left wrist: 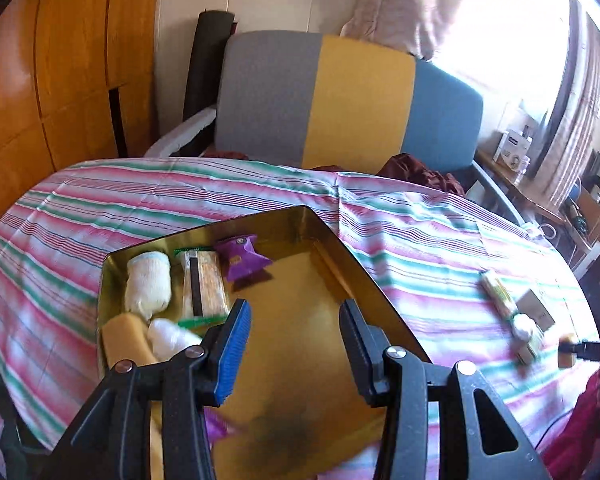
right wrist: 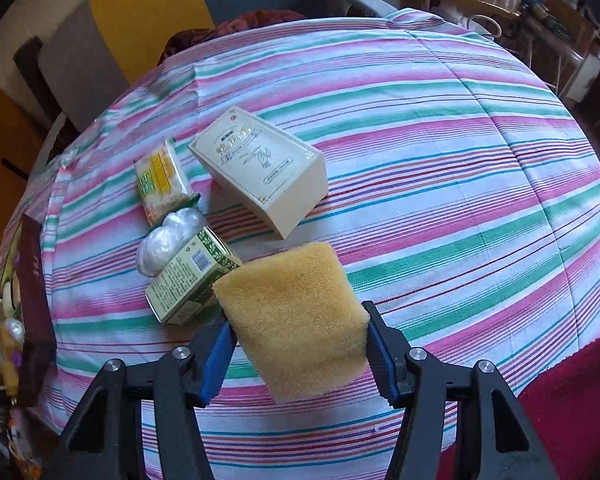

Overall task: Organize objects
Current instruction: 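Lower the yellow sponge into the tray and open the right gripper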

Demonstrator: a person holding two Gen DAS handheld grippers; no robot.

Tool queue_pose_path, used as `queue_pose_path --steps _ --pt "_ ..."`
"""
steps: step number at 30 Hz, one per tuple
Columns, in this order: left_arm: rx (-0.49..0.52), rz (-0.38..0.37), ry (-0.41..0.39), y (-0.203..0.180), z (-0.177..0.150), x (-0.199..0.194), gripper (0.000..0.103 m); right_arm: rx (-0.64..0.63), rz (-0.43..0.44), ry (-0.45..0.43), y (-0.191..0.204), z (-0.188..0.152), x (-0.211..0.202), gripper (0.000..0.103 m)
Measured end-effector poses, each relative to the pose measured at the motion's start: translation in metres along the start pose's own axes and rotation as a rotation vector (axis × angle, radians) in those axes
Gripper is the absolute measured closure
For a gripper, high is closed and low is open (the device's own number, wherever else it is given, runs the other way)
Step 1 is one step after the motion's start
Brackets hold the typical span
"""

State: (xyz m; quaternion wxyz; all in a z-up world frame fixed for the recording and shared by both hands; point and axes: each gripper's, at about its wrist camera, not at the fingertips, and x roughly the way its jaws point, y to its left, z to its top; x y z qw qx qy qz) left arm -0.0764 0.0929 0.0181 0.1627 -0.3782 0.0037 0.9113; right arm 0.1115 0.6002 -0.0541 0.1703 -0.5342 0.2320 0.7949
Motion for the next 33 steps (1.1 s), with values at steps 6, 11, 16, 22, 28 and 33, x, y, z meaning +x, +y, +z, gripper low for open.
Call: queue_pose_path --steps 6,11,16,22,28,33 --pt "0.026 0.015 -0.022 -0.004 -0.020 -0.019 0.057 0.027 0.011 -0.093 0.012 0.002 -0.010 0.043" --pt "0.017 0.011 -0.007 -0.001 -0.032 -0.023 0.057 -0.037 0.049 -0.127 0.058 0.002 -0.014 0.043" --pt "0.005 0.005 0.012 0.005 -0.041 -0.023 0.057 -0.158 0.126 -0.156 0.133 0.000 -0.024 0.043" --pt "-0.022 0.007 0.020 0.019 -0.050 -0.025 0.057 -0.305 0.241 -0.131 0.234 -0.005 -0.011 0.043" --pt "-0.081 0.042 0.026 0.048 -0.058 -0.031 0.057 -0.453 0.341 -0.068 0.334 -0.017 0.010 0.043" --pt "-0.148 0.054 0.042 0.075 -0.064 -0.032 0.057 -0.549 0.360 -0.012 0.411 -0.021 0.039 0.042"
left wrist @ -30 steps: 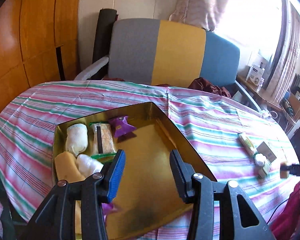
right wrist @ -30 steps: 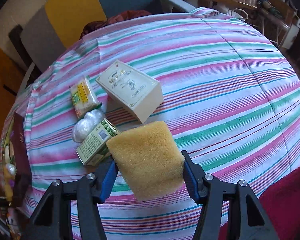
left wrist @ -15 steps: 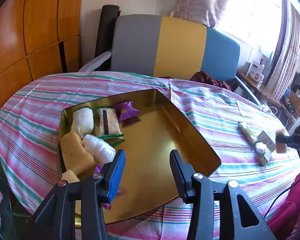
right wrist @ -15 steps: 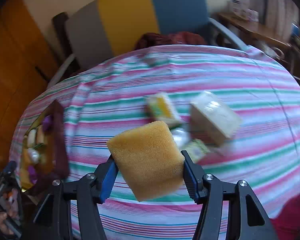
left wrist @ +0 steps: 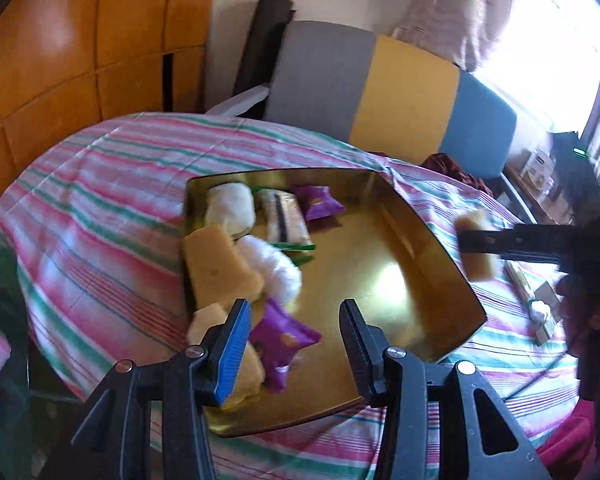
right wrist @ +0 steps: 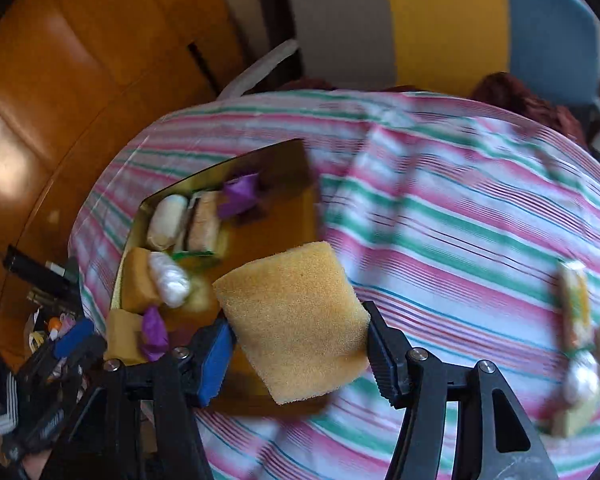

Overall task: Organize objects
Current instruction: 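Lower the yellow sponge into the tray and open the right gripper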

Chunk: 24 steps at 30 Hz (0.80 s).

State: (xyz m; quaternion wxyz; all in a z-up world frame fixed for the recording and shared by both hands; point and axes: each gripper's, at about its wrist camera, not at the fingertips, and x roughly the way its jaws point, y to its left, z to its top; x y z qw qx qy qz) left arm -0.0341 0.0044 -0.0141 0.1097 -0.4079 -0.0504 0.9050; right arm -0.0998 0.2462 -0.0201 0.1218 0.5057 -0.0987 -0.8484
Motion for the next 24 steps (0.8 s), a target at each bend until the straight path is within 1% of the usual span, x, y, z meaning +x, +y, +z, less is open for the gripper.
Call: queue_pose_path --steps 5,8,10,12,13,14,15,17,24 --pt "-0.038 0.010 -0.008 0.018 0.000 -0.001 0.057 -0.043 -0.014 0.080 0.034 0.029 0.059 0.042" --pt "-0.062 0.009 -0.001 0.028 0.000 0.002 0.057 -0.067 -0.045 0.123 0.048 0.043 0.093 0.040" --pt "-0.069 0.007 0.005 0.031 0.001 0.005 0.057 -0.064 -0.054 0.141 0.051 0.050 0.111 0.036" --pt "-0.075 0.003 0.009 0.033 0.000 0.006 0.057 -0.060 -0.043 0.146 0.053 0.057 0.124 0.033" --pt "-0.074 0.001 0.010 0.033 0.000 0.007 0.057 -0.054 -0.039 0.147 0.054 0.059 0.129 0.030" --pt "-0.073 0.000 0.010 0.034 0.000 0.007 0.057 -0.049 -0.040 0.142 0.054 0.061 0.131 0.025" --pt "-0.074 0.001 0.009 0.034 0.000 0.008 0.057 -0.043 -0.031 0.130 0.054 0.062 0.131 0.023" --pt "-0.078 0.003 0.011 0.035 0.000 0.009 0.057 -0.034 0.000 0.118 0.052 0.061 0.127 0.009" --pt "-0.071 0.014 -0.007 0.031 0.003 0.004 0.057 -0.026 0.021 0.053 0.043 0.047 0.090 0.006"
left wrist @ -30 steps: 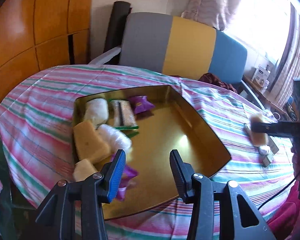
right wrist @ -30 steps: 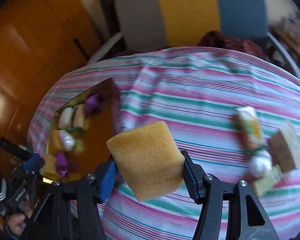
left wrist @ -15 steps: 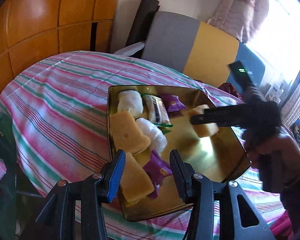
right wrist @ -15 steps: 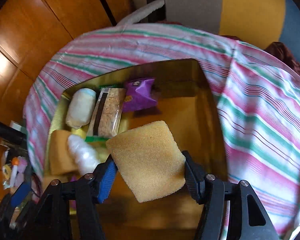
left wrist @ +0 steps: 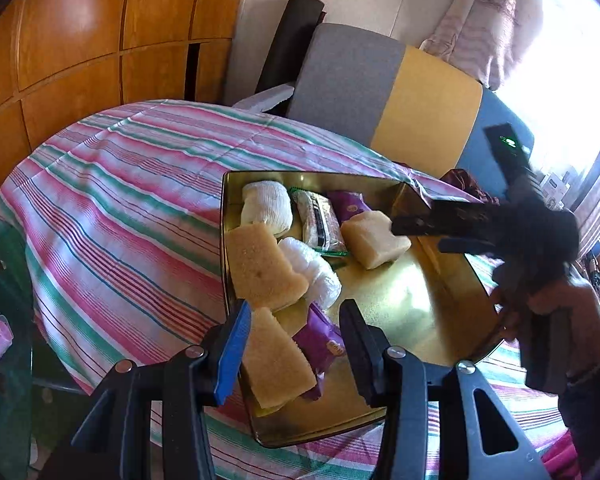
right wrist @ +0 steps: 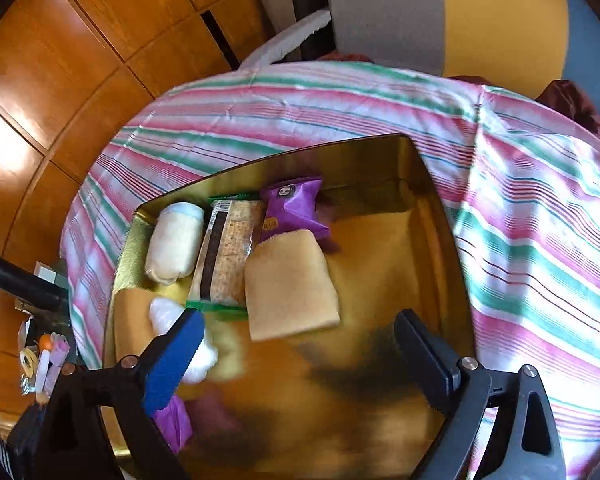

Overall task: Organize objects
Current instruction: 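Lower the yellow sponge into the tray and open the right gripper, then move both grippers back toward the remaining items on the table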

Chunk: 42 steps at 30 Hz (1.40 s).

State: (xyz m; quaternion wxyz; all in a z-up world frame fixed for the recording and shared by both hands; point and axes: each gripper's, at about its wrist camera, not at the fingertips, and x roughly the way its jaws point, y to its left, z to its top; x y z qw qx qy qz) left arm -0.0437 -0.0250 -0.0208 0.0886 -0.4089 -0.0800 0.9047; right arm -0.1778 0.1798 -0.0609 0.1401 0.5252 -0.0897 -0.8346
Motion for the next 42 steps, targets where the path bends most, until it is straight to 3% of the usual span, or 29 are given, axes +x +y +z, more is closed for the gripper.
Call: queue_pose_path --steps 14,23,33,42 --pt "0.099 -0.013 -0.026 -0.037 -0.007 -0.019 0.057 -0.041 -0.070 -0.136 -0.020 -0.063 -0.079 0.002" --pt "0.168 -0.030 -0.029 -0.061 -0.013 -0.024 0.057 -0.022 -0.146 -0.188 -0.055 -0.098 -0.113 0.001" --pt "0.245 -0.055 -0.008 -0.089 -0.020 -0.021 0.057 0.136 -0.273 -0.233 -0.143 -0.128 -0.166 0.001" --pt "0.334 -0.078 0.015 -0.124 -0.024 -0.013 0.057 0.357 -0.464 -0.374 -0.241 -0.151 -0.227 0.000"
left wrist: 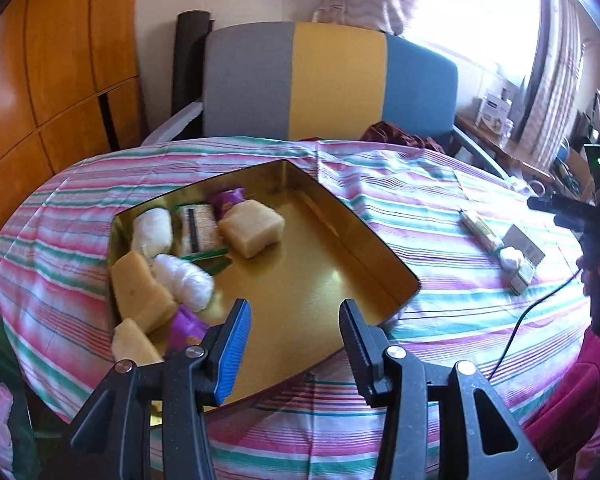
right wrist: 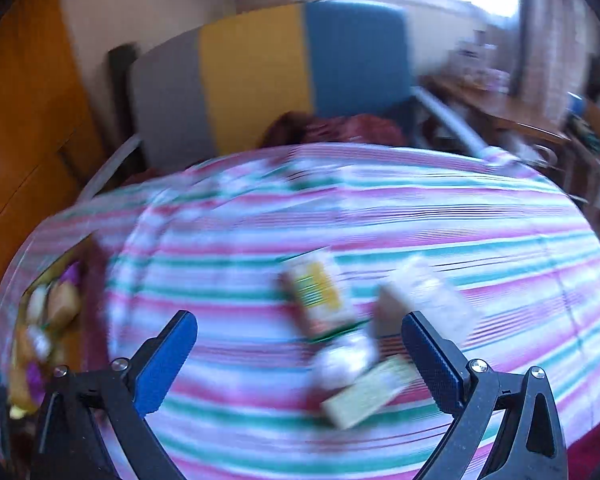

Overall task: Organize objects
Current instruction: 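Move both grippers back toward the remaining items on the table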

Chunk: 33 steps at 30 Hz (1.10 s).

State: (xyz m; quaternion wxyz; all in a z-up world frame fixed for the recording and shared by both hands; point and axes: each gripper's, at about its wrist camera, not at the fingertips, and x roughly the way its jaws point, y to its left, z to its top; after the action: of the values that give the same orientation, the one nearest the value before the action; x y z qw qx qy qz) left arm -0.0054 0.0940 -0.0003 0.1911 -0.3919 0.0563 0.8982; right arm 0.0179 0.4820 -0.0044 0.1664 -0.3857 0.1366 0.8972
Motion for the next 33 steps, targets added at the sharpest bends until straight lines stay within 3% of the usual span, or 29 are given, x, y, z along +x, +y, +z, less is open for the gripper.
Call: queue_pose_path --steps 6,12,33 --pt "0.071 -0.018 0.021 -0.029 0.005 0.011 0.057 0.223 -0.076 -0.045 -0.069 -0.004 0.006 0.000" --pt "0.136 -0.048 0.039 -0.062 0.011 0.023 0.057 0.391 -0.062 -0.051 -0.104 -0.005 0.005 0.000" --pt "0.274 -0.143 0.110 -0.147 0.023 0.067 0.057 0.530 0.044 -0.021 -0.123 -0.012 0.006 0.000"
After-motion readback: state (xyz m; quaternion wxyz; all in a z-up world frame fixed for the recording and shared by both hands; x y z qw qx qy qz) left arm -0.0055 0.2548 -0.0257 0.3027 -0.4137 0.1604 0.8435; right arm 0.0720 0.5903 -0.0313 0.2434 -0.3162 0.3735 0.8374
